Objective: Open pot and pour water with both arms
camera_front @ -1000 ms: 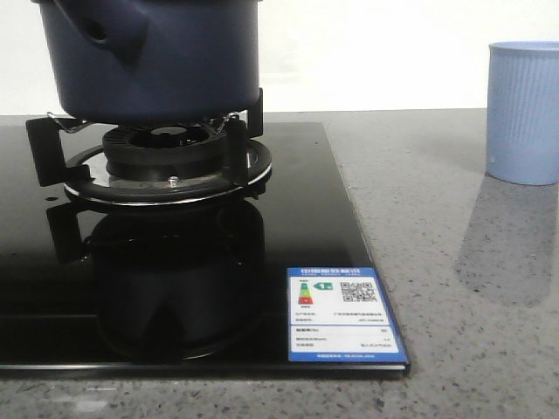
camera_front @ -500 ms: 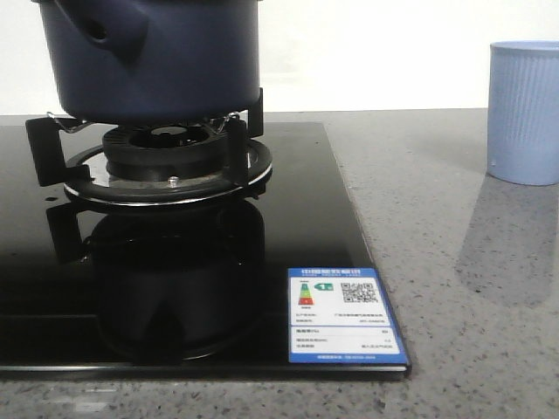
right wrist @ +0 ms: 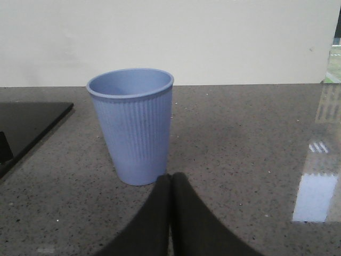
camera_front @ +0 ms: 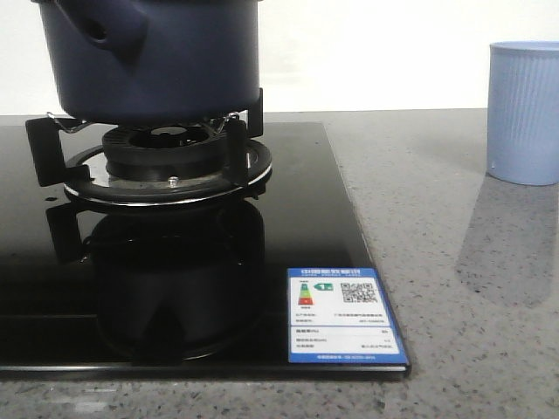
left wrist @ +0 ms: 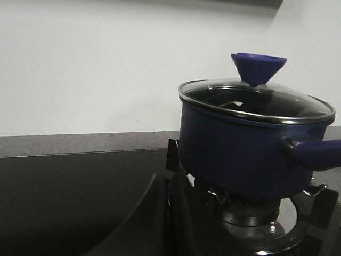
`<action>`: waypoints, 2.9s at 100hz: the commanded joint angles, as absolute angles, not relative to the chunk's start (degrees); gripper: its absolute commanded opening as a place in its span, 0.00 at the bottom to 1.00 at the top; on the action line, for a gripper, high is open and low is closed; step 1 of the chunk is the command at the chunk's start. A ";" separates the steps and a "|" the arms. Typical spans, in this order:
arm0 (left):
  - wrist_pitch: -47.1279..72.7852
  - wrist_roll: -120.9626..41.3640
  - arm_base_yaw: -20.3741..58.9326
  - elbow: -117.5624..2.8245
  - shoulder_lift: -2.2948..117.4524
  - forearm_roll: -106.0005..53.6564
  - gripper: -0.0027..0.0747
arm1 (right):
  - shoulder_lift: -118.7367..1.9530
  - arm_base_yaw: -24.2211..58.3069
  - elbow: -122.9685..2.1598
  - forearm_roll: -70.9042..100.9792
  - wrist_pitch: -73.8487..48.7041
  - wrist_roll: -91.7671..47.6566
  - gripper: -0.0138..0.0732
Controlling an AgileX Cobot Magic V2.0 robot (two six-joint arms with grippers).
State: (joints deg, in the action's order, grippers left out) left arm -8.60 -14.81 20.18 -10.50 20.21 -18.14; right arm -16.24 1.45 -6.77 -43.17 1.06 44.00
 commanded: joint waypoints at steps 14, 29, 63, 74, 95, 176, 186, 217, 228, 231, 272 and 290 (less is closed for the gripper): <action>-5.29 -11.46 15.43 -11.35 15.09 -11.74 0.01 | -16.57 1.54 -8.42 -43.85 4.12 43.95 0.07; -1.01 -2.23 9.33 -6.48 8.57 -4.57 0.01 | -16.57 1.54 -8.42 -43.85 4.12 43.95 0.07; 2.06 -2.23 0.60 2.16 -1.79 -4.79 0.01 | -16.68 1.54 -8.42 -43.85 4.12 43.95 0.07; 2.42 -2.23 0.36 2.05 -1.79 -4.79 0.01 | -16.68 1.54 -8.42 -43.85 4.12 43.95 0.07; 2.96 -2.23 0.48 1.93 -1.79 -4.94 0.01 | -16.68 1.54 -8.42 -43.85 4.12 43.95 0.07; 2.96 -2.23 0.48 1.93 -1.79 -4.94 0.01 | -16.68 1.54 -8.42 -43.95 4.12 43.95 0.07; 2.96 -2.23 0.48 1.93 -1.79 -4.94 0.01 | -16.68 1.54 -8.42 -43.07 4.24 43.95 0.07; 2.96 -2.23 0.48 1.93 -1.79 -4.94 0.01 | -14.06 1.54 -5.64 4.06 7.47 -6.03 0.07; 2.96 -2.23 0.48 1.93 -1.79 -4.94 0.01 | -9.16 1.54 -2.63 3.85 7.87 -7.21 0.07; 2.96 -2.23 0.48 1.93 -1.79 -4.94 0.01 | -7.72 1.54 -1.62 3.85 7.75 -7.21 0.07; 2.96 -2.23 0.48 1.93 -1.79 -4.94 0.01 | 1.52 0.46 2.08 3.63 -0.55 -6.47 0.07; 2.96 -2.23 0.48 1.93 -1.79 -4.94 0.01 | 1.52 0.46 2.08 3.63 -1.02 -6.47 0.07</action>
State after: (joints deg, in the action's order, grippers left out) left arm 7.38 -2.82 0.52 0.02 -0.23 -4.70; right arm 0.47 0.72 0.57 3.60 -5.11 -5.93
